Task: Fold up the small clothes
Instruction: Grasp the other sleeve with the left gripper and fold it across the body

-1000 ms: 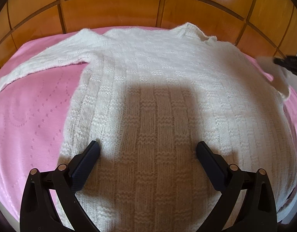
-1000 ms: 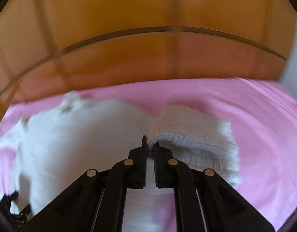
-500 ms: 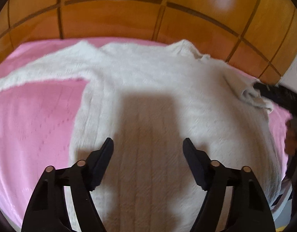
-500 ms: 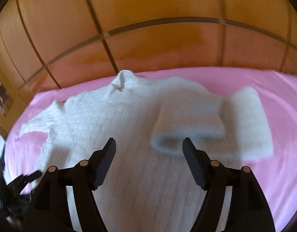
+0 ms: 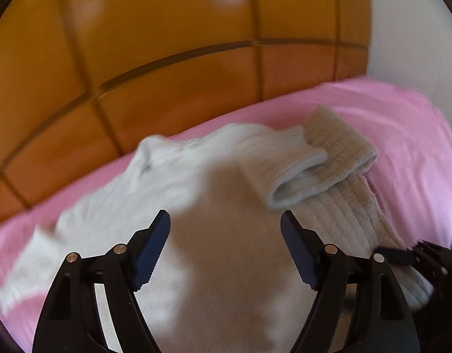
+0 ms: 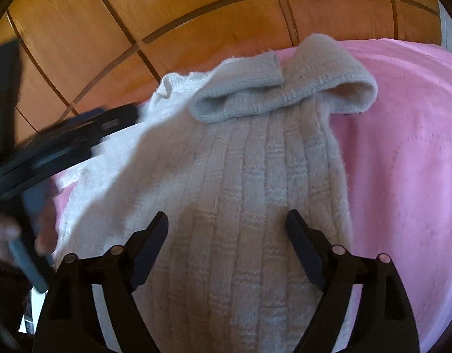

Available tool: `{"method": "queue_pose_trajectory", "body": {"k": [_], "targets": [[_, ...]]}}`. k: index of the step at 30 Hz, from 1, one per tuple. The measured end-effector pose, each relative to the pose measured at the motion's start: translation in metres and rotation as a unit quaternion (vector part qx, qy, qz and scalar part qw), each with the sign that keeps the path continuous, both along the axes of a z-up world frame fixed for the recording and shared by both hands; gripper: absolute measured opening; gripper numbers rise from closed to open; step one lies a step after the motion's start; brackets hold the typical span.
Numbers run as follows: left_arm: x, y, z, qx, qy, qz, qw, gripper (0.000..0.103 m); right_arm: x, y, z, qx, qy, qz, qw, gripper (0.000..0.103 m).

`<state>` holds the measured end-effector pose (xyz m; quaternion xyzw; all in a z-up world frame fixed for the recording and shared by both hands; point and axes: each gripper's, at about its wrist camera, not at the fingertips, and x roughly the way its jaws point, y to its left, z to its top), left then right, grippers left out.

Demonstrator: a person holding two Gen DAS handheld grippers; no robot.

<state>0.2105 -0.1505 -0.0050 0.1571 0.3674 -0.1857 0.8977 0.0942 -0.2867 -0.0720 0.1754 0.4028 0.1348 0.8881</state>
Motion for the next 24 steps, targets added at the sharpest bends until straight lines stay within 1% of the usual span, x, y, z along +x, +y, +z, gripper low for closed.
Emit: {"method": "queue_pose_trajectory", "body": {"k": [3, 5, 6, 7, 8, 9, 10, 11, 12, 13, 14, 15, 17, 18, 19, 20, 21, 22, 24], "targets": [[0.02, -0.032, -0.012, 0.031, 0.0, -0.012, 0.9995, 0.076, -0.001, -0.003, -0.004, 0.008, -0.009, -0.001, 1.0, 0.088], [0.032, -0.048, -0.021, 0.052, 0.001, -0.009, 0.9986, 0.076, -0.002, -0.004, -0.004, 0.009, -0.014, 0.001, 1.0, 0.088], [0.04, -0.053, -0.027, 0.061, 0.0, -0.002, 0.9981, 0.072, -0.003, -0.004, -0.004, 0.008, -0.016, 0.003, 1.0, 0.088], [0.047, -0.054, -0.03, 0.06, -0.003, 0.008, 0.9981, 0.046, -0.004, -0.005, -0.004, 0.008, -0.018, 0.004, 1.0, 0.088], [0.052, -0.053, -0.031, 0.054, -0.001, 0.018, 0.9984, 0.028, -0.005, -0.005, -0.004, 0.007, -0.02, 0.005, 1.0, 0.088], [0.06, -0.046, -0.03, 0.035, 0.012, 0.042, 0.9985, 0.011, -0.005, -0.005, -0.004, 0.007, -0.021, 0.006, 1.0, 0.088], [0.065, -0.032, -0.025, -0.008, 0.026, 0.067, 0.9974, 0.011, -0.008, -0.006, -0.004, 0.006, -0.022, 0.006, 1.0, 0.088], [0.064, -0.019, -0.02, -0.045, 0.035, 0.08, 0.9951, 0.011, -0.008, -0.006, -0.003, 0.006, -0.022, 0.006, 1.0, 0.088], [0.067, 0.001, -0.014, -0.088, 0.046, 0.103, 0.9897, 0.01, -0.008, -0.006, -0.003, 0.005, -0.023, 0.005, 1.0, 0.089], [0.067, 0.016, -0.01, -0.115, 0.052, 0.121, 0.9847, 0.01, -0.009, -0.006, -0.003, 0.003, -0.023, 0.005, 1.0, 0.089], [0.068, 0.034, -0.006, -0.146, 0.063, 0.137, 0.9778, 0.01, -0.009, -0.004, -0.002, -0.002, -0.022, 0.005, 1.0, 0.089], [0.068, 0.056, -0.003, -0.182, 0.077, 0.155, 0.9679, 0.01, -0.009, -0.003, -0.001, -0.008, -0.022, 0.004, 1.0, 0.089], [0.066, 0.094, -0.004, -0.235, 0.098, 0.187, 0.9489, 0.01, -0.008, 0.001, 0.001, -0.018, -0.02, 0.002, 1.0, 0.089], [0.064, 0.108, -0.006, -0.253, 0.108, 0.195, 0.9415, 0.01, -0.008, 0.002, 0.002, -0.023, -0.018, 0.001, 1.0, 0.089], [0.062, 0.123, -0.011, -0.268, 0.117, 0.207, 0.9336, 0.007, -0.008, 0.003, 0.003, -0.028, -0.016, 0.0, 0.999, 0.089], [0.06, 0.136, -0.017, -0.277, 0.124, 0.217, 0.928, 0.005, -0.008, 0.005, 0.004, -0.036, -0.014, 0.0, 0.999, 0.089], [0.057, 0.15, -0.026, -0.294, 0.141, 0.222, 0.9187, 0.005, -0.007, 0.008, 0.006, -0.041, -0.011, 0.0, 0.999, 0.089], [0.054, 0.158, -0.031, -0.307, 0.152, 0.226, 0.9117, 0.005, -0.005, 0.009, 0.01, -0.043, -0.008, -0.001, 0.999, 0.089], [0.047, 0.176, -0.045, -0.338, 0.176, 0.238, 0.8935, 0.006, -0.001, 0.007, 0.015, -0.036, 0.001, -0.005, 0.999, 0.089]]}}
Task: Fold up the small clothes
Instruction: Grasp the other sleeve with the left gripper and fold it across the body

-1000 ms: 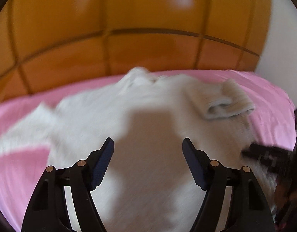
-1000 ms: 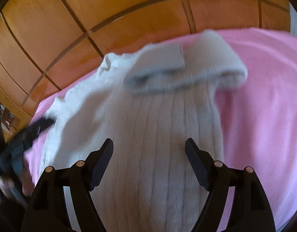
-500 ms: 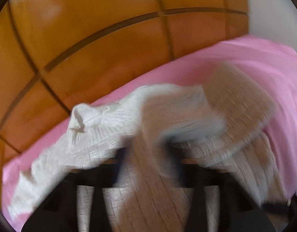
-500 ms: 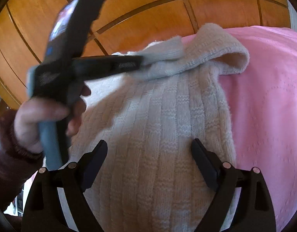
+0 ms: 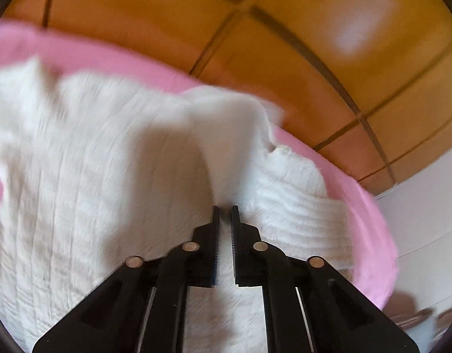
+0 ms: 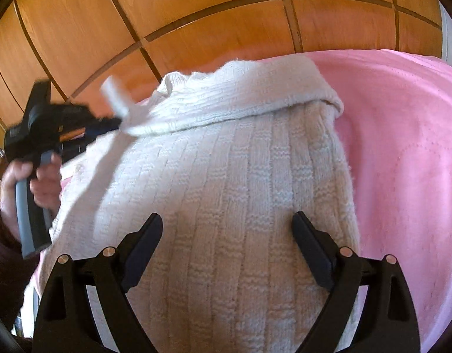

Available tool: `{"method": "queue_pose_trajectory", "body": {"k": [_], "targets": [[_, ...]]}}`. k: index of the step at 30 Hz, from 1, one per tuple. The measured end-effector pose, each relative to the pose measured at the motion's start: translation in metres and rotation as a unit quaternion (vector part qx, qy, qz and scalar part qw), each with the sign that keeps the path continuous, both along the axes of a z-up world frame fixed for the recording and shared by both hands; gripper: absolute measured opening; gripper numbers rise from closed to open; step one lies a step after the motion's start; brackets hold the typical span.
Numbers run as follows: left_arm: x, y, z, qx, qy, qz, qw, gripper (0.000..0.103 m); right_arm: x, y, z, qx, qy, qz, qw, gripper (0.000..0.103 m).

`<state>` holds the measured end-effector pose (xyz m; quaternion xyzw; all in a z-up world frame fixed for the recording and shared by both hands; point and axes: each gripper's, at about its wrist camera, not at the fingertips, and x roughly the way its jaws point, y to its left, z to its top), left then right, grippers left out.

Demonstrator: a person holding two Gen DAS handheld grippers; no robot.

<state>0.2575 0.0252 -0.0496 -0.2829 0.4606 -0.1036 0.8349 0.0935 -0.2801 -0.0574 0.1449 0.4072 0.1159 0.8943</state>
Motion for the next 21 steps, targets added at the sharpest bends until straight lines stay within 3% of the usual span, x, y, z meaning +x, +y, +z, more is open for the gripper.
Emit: {"method": "queue_pose_trajectory", "body": {"k": [2, 3, 4, 8, 11, 13, 17, 21], "targets": [[-0.005, 0.013, -0.008, -0.017, 0.01, 0.016, 0.9997, 0.026, 0.002, -0.005, 0.005, 0.009, 0.005, -0.006, 1.0, 0.089], [-0.006, 0.024, -0.012, -0.037, 0.017, 0.032, 0.9986, 0.044, 0.003, -0.007, 0.008, 0.012, 0.006, -0.009, 1.0, 0.089], [-0.008, 0.035, -0.015, -0.056, 0.023, 0.053, 0.9968, 0.05, 0.002, -0.009, 0.007, 0.011, 0.006, -0.013, 1.0, 0.089], [-0.003, 0.065, -0.025, -0.122, 0.044, 0.077, 0.9885, 0.05, 0.012, -0.012, 0.013, 0.004, 0.005, -0.028, 1.0, 0.089], [0.007, 0.064, -0.023, -0.12, 0.045, 0.074, 0.989, 0.043, 0.023, -0.011, 0.024, -0.001, 0.001, -0.039, 0.999, 0.089], [0.014, 0.062, -0.019, -0.099, 0.043, 0.056, 0.9926, 0.006, 0.033, -0.008, 0.032, -0.007, -0.008, -0.042, 0.999, 0.089], [0.011, 0.066, -0.003, -0.059, 0.013, 0.05, 0.9969, 0.005, 0.06, 0.0, 0.049, -0.024, -0.036, -0.039, 0.998, 0.089], [0.004, 0.078, 0.002, -0.01, -0.002, 0.053, 0.9985, 0.005, 0.088, 0.02, 0.045, -0.047, -0.034, -0.018, 0.998, 0.089]]}}
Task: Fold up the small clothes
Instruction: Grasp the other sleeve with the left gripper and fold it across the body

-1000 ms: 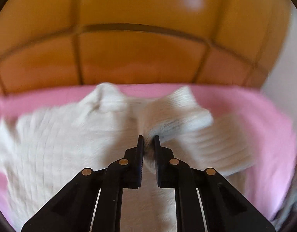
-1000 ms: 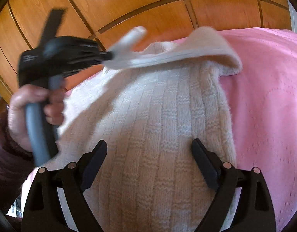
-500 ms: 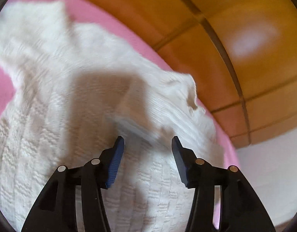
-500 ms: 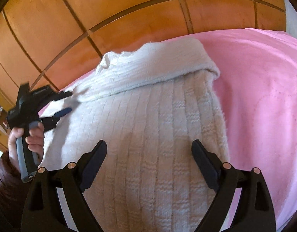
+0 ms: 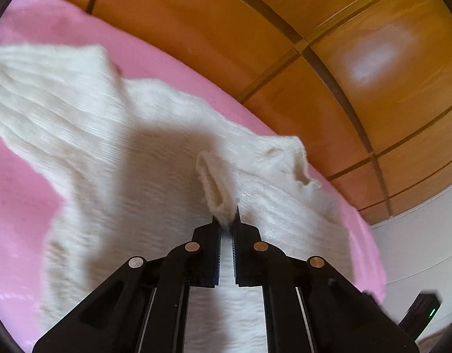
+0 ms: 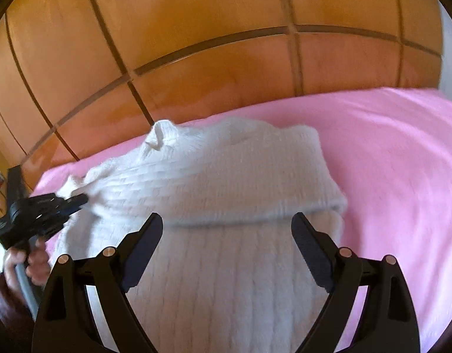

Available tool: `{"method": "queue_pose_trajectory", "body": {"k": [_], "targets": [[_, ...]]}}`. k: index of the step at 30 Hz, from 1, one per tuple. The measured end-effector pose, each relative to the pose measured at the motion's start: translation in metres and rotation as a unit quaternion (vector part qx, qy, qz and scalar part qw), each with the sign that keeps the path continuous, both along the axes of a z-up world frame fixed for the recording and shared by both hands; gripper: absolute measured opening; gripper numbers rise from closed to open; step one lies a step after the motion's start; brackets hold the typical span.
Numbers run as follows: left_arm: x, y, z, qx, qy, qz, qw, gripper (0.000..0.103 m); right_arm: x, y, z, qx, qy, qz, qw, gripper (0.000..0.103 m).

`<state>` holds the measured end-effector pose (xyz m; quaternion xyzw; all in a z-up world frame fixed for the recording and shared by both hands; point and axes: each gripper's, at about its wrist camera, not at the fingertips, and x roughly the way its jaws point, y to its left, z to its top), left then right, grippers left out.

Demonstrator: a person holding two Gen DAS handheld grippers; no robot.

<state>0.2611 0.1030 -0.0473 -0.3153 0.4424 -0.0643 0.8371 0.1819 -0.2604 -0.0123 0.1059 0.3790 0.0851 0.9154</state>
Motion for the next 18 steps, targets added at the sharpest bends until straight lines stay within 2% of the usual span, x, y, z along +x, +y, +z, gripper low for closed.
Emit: {"method": "queue_pose_trajectory", "body": {"k": [3, 5, 9, 11, 12, 14, 15, 16, 18], "targets": [[0.005, 0.009, -0.011, 0.016, 0.02, 0.0, 0.9997, 0.006, 0.028, 0.018, -0.024, -0.03, 0.031, 0.006, 0.999, 0.087], [0.005, 0.01, -0.015, 0.047, 0.027, 0.007, 0.9985, 0.008, 0.041, 0.026, -0.042, -0.047, 0.056, -0.006, 0.997, 0.088], [-0.002, 0.013, -0.015, 0.091, 0.022, 0.018, 0.9955, 0.009, 0.04, 0.044, -0.051, -0.098, 0.041, -0.011, 0.994, 0.093], [-0.007, 0.014, -0.013, 0.108, 0.02, 0.024, 0.9937, 0.016, 0.041, 0.047, -0.054, -0.108, 0.036, -0.011, 0.993, 0.094], [-0.013, 0.017, -0.01, 0.112, 0.018, 0.028, 0.9932, 0.022, 0.04, 0.047, -0.054, -0.111, 0.034, -0.012, 0.993, 0.095], [-0.023, 0.024, -0.007, 0.111, 0.016, 0.035, 0.9931, 0.041, 0.038, 0.048, -0.055, -0.116, 0.032, -0.014, 0.993, 0.095], [-0.03, 0.029, -0.005, 0.11, 0.012, 0.043, 0.9929, 0.059, 0.037, 0.048, -0.056, -0.118, 0.032, -0.015, 0.992, 0.097], [-0.038, 0.035, -0.002, 0.108, 0.005, 0.051, 0.9928, 0.071, 0.036, 0.047, -0.055, -0.12, 0.032, -0.016, 0.992, 0.097], [-0.059, 0.054, 0.007, 0.124, -0.007, 0.084, 0.9886, 0.081, 0.037, 0.046, -0.054, -0.119, 0.033, -0.017, 0.992, 0.1]]}}
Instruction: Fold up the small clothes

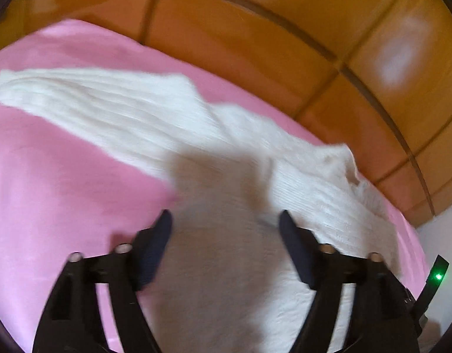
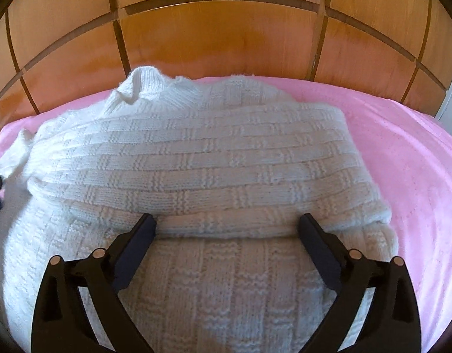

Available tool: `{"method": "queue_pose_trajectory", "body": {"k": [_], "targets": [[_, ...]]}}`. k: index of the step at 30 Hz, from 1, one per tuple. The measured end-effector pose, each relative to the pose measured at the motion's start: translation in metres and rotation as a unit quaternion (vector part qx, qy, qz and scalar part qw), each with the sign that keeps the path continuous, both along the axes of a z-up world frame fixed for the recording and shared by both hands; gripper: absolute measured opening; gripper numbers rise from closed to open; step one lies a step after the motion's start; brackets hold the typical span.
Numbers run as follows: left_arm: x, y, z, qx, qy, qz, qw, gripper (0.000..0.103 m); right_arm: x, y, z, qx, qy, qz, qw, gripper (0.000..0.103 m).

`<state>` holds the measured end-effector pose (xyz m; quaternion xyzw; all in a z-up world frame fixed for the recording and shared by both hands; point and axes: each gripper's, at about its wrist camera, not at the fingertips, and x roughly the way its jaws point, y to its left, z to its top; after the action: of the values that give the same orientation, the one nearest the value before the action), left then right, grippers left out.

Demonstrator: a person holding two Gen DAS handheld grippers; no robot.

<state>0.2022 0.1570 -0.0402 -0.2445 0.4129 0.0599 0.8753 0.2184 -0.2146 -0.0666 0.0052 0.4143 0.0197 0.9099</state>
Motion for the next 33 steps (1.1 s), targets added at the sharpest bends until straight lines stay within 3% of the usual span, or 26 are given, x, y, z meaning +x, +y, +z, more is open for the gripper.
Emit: {"method": "queue_pose_trajectory", "body": {"k": [2, 8, 15, 16, 21, 27, 30, 33], "targets": [[-0.015, 0.018, 0.004, 0.009, -0.011, 0.027, 0.9995, 0.082, 0.001, 0.0, 0.0, 0.001, -0.001, -0.002, 1.0, 0.101], [-0.063, 0.101, -0.001, -0.071, -0.024, 0.109, 0.9913, 0.082, -0.002, 0.004, 0.0, -0.019, -0.002, -0.016, 1.0, 0.101], [-0.104, 0.201, -0.011, -0.154, -0.035, 0.219, 0.963, 0.082, -0.005, 0.006, 0.001, -0.03, -0.004, -0.025, 0.999, 0.101], [-0.107, 0.213, -0.011, -0.164, -0.039, 0.232, 0.9581, 0.078, -0.005, 0.006, 0.001, -0.031, -0.003, -0.026, 0.999, 0.101], [-0.1, 0.271, -0.01, -0.196, -0.055, 0.272, 0.9405, 0.048, -0.004, 0.009, 0.0, -0.036, -0.004, -0.028, 0.999, 0.101], [-0.081, 0.327, -0.02, -0.23, -0.062, 0.304, 0.9223, 0.047, -0.004, 0.009, 0.0, -0.039, -0.006, -0.03, 0.999, 0.101], [-0.069, 0.345, -0.029, -0.239, -0.045, 0.327, 0.9132, 0.048, -0.004, 0.01, -0.001, -0.042, -0.006, -0.03, 0.999, 0.101], [-0.062, 0.357, -0.032, -0.234, -0.05, 0.332, 0.9122, 0.048, -0.004, 0.012, -0.001, -0.046, -0.006, -0.032, 0.998, 0.101]]}}
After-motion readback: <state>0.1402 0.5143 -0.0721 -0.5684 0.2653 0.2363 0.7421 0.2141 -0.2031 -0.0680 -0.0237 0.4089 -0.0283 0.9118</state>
